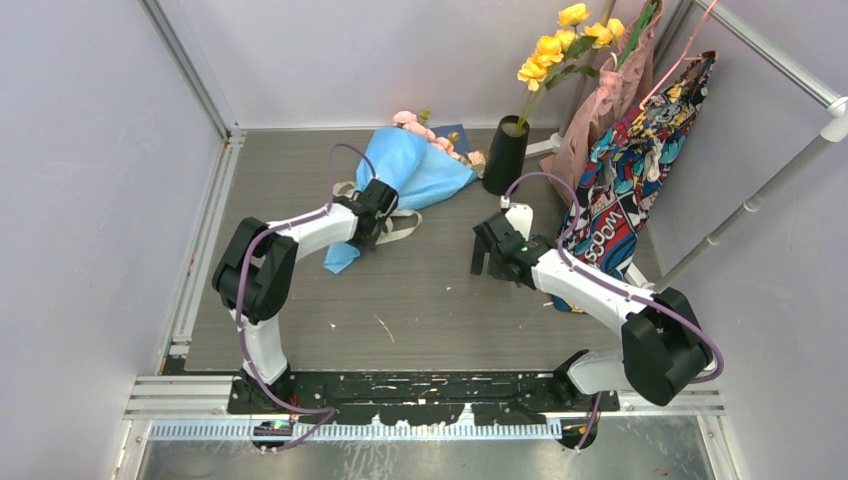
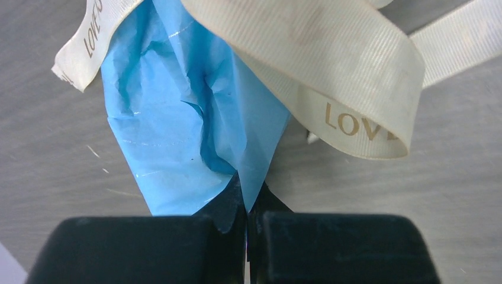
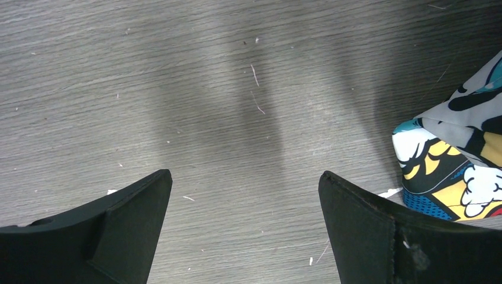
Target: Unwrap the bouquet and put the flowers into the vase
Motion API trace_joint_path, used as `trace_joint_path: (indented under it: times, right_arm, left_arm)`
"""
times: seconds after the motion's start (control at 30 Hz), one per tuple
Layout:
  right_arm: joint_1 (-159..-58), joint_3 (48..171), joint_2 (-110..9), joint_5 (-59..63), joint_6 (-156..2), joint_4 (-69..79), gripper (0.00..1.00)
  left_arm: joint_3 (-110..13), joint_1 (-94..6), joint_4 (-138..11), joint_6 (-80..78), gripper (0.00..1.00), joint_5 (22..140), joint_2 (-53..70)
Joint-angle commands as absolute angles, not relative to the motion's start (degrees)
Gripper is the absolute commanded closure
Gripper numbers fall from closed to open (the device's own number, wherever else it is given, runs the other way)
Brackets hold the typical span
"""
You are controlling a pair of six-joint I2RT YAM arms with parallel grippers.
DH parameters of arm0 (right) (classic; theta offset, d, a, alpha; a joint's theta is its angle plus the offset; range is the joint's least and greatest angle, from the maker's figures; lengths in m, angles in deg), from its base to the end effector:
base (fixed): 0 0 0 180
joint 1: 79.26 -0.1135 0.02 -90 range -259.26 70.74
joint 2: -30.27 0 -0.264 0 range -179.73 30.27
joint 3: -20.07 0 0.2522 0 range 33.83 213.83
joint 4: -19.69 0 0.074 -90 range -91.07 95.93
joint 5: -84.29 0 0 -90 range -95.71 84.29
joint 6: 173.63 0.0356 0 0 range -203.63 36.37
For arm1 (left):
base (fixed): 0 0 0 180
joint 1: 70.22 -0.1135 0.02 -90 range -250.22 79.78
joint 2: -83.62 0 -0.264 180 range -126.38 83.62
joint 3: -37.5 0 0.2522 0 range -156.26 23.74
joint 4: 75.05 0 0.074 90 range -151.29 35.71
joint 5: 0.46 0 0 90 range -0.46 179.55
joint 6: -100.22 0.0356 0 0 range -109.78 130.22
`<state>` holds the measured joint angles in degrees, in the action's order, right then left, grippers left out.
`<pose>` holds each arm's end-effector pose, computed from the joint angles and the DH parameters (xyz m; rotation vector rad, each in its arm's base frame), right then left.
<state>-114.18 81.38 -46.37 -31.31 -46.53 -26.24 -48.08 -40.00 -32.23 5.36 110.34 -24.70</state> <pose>0.2165 0.1324 0.2106 0.1915 2.4773 -0.0822 0.3347 -0.1803 0.1690 0.4726 2.5741 0.2870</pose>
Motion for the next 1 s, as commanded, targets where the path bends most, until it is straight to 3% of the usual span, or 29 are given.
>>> trace_joint_path:
  times: [0.0,0.4,0.73,0.87,0.97]
  right_arm:
    - [-114.57,82.83,-44.26,-32.53,-47.43,-26.04,0.00]
    - [-114.75,82.22,-42.68,-34.40,-47.85,-25.63,0.00]
    - [-114.69,83.27,-46.00,-36.04,-47.15,-23.94,0.00]
    - [-114.77,84.41,-48.97,-37.44,-47.21,-23.04,0.00]
    - [-114.47,85.45,-51.80,-38.25,-47.48,-21.76,0.00]
  left_arm:
    - [-45.30,-36.97,-26.86,-4.67,1.00,107.47,-19.19]
    - [-33.19,-18.36,-29.09,-23.22,1.00,108.62,-9.67]
    - [-35.52,-8.17,-25.48,-30.60,1.00,114.36,-13.65]
    - [-34.21,-7.91,-24.97,-30.48,0.83,115.36,-10.36]
    - [-34.15,-7.90,-23.21,-29.54,0.55,115.82,-6.86]
